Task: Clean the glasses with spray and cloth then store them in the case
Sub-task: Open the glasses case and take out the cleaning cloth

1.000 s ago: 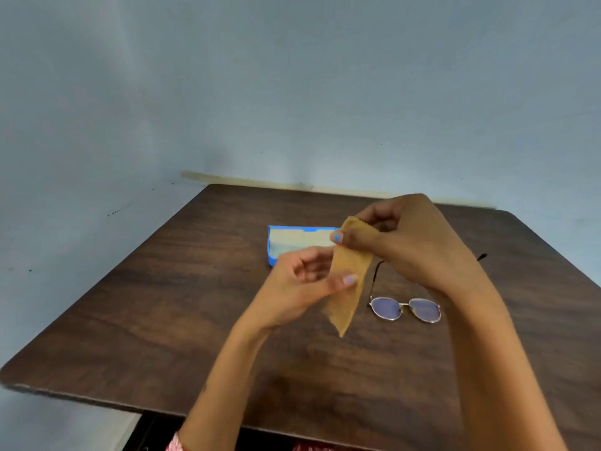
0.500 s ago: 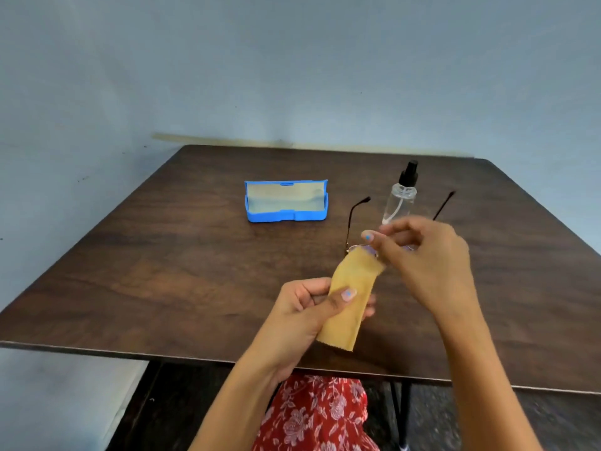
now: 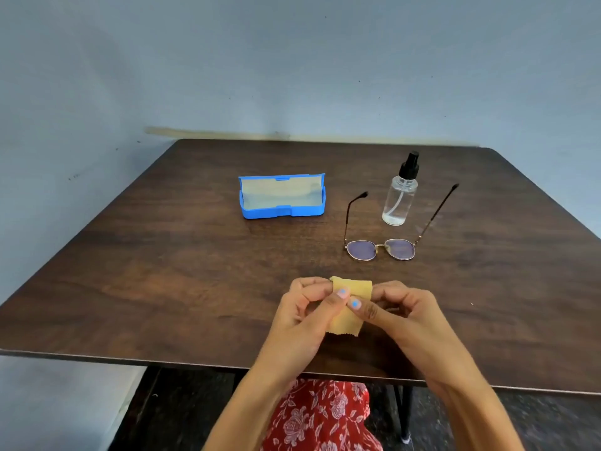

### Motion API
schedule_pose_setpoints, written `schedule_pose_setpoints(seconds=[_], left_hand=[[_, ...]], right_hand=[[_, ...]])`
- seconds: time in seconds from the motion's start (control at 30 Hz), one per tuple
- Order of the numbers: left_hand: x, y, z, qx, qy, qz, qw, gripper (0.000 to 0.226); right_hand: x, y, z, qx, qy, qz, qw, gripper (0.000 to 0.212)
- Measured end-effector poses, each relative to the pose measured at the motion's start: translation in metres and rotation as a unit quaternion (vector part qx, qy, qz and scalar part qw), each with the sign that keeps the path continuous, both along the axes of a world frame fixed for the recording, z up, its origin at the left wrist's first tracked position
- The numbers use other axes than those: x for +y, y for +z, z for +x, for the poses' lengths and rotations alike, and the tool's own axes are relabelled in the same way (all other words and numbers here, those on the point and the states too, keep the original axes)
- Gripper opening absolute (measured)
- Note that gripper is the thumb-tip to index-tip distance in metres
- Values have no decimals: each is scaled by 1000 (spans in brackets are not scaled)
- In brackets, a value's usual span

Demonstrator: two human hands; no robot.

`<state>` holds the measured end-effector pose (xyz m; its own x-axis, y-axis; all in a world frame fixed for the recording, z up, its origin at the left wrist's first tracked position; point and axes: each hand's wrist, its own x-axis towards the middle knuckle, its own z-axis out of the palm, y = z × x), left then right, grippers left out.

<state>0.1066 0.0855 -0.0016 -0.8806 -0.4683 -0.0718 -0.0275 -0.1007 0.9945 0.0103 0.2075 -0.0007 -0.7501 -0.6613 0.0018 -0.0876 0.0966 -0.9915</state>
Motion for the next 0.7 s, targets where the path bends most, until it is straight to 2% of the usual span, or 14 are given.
schedule_pose_setpoints(seconds=[0.13,0.23,0.43,0.7], left_hand=[[-7,-1,-1,25,24,-91,995,39],[-8,1,0,59,-15,-35,998,34],[-9,0,0,53,-32,44,997,33],[-9,-1,-1,68,-11,80,994,27]], right_hand=[[-1,0,-3,20,-21,-12,1000,30],[-4,0,-3,-1,-10,-44,999,31],[-10,-5,1,-100,-16,-118,988,27],[-12,-2,3,-77,-32,-116,990,27]])
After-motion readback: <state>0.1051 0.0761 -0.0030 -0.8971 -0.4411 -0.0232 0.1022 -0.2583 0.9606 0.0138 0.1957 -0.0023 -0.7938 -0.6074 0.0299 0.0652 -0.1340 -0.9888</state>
